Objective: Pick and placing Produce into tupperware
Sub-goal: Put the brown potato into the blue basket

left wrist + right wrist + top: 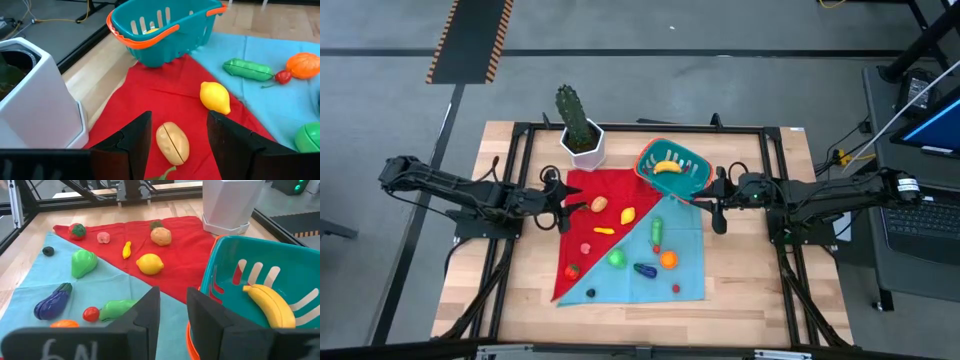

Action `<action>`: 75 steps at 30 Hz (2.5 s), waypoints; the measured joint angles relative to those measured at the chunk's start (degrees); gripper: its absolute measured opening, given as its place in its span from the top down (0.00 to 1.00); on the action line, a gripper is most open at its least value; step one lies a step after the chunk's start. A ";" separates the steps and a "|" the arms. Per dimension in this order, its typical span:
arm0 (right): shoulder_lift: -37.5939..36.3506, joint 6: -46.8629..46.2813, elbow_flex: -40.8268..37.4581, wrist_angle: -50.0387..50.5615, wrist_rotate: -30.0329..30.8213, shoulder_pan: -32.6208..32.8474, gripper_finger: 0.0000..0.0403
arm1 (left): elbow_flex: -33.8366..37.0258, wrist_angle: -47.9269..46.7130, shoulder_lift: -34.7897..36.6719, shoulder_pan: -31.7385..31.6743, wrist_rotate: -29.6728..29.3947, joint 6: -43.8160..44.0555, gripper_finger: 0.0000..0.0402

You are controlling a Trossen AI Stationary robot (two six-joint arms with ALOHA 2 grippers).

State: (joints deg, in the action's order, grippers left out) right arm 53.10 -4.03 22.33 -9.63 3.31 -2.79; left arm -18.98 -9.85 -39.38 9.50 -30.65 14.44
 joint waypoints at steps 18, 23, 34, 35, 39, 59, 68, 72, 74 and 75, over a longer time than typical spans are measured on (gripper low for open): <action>0.04 0.00 0.00 0.02 0.00 -0.04 0.76 | 0.04 2.75 -2.02 -3.24 0.35 -4.53 0.30; 0.04 -0.04 0.00 0.24 0.01 -0.04 0.76 | 0.04 3.02 -1.97 -2.56 0.35 -4.45 0.30; 0.04 -0.04 0.02 0.98 0.02 -0.04 0.76 | -2.56 0.58 -8.62 -4.54 6.35 3.04 0.30; 0.04 -0.04 0.02 0.96 0.02 -0.04 0.76 | -3.90 -0.44 -9.99 -4.92 6.34 3.05 0.30; 0.04 -0.04 0.02 0.95 0.02 -0.04 0.76 | -10.19 -6.05 -16.74 -6.60 6.32 4.49 0.30; 0.06 1.53 0.04 2.94 0.04 -0.04 0.76 | -25.11 -16.73 -32.46 -10.02 10.92 11.18 0.30; 0.09 1.31 0.04 3.96 0.02 -0.04 0.76 | -25.12 -18.59 -34.19 -14.12 16.65 16.42 0.31; 0.14 1.31 0.04 3.77 0.02 -0.04 0.76 | -25.14 -18.47 -37.55 -15.62 17.75 15.23 0.31; 0.24 1.22 0.07 3.80 0.03 -0.04 0.76 | -25.14 -17.95 -39.08 -16.32 19.08 15.16 0.31; 0.30 1.23 0.07 3.76 0.04 -0.04 0.76 | -25.14 -17.94 -39.86 -16.67 19.66 15.08 0.31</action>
State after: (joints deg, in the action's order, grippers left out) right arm 53.40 -2.80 22.39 -5.87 3.36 -2.83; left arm -44.12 -27.79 -79.24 -7.17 -10.99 29.52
